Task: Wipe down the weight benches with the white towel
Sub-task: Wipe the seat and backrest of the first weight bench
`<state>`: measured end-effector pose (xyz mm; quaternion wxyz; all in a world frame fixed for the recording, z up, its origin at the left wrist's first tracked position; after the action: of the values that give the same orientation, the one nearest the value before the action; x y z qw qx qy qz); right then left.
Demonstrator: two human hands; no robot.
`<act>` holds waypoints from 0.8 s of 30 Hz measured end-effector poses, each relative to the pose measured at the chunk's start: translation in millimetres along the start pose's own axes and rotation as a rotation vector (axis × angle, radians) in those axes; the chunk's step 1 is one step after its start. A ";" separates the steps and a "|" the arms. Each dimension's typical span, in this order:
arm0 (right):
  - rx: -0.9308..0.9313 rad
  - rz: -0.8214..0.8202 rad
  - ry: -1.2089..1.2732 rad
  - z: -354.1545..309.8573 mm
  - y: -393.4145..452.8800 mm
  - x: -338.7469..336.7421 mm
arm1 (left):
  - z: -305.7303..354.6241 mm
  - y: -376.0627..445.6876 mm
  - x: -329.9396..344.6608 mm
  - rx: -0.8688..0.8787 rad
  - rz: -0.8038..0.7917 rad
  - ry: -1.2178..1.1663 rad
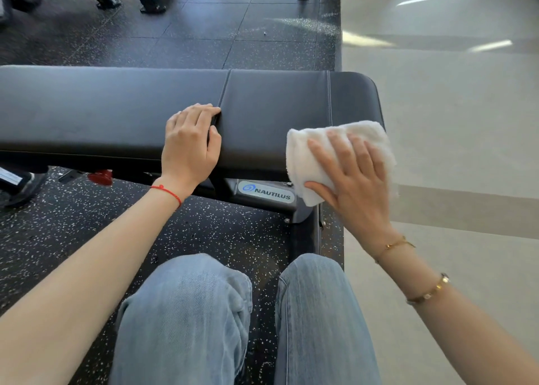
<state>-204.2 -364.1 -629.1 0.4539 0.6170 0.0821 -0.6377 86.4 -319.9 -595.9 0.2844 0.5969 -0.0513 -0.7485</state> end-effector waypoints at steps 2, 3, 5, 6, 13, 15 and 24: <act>0.013 -0.013 -0.007 -6.4 6.5 0.5 | 0.2 -0.5 1.1 0.001 0.005 0.004; 0.006 -0.014 -0.010 -14.3 12.9 0.9 | 0.2 -0.2 1.4 0.001 0.007 0.005; -0.039 -0.033 -0.008 -36.4 29.6 0.7 | 0.0 -0.1 1.2 -0.002 0.008 0.002; -0.069 -0.045 -0.007 -48.0 38.5 0.4 | 0.0 -0.3 0.6 -0.003 0.005 0.003; -0.178 -0.022 -0.085 -62.0 51.0 2.6 | -14.3 3.3 -7.0 0.080 -0.061 0.027; -0.160 -0.014 -0.107 -62.9 51.8 3.0 | -27.5 1.4 -12.2 0.114 -0.033 0.047; -0.197 0.002 -0.157 -171.7 116.6 10.0 | -123.2 5.3 -32.9 0.182 0.178 0.048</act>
<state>-0.9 -321.7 -623.3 0.5180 0.5177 0.1081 -0.6723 206.1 -275.9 -600.1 0.2957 0.6308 -0.1650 -0.6981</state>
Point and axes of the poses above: each hand's wrist, its own y-axis towards the middle knuckle, its own x-axis out of the palm, z = x × y, the point moved 2 cm from there along y, towards the middle knuckle, and after that the axes turned 9 degrees about -x, right-handed, at the moved point
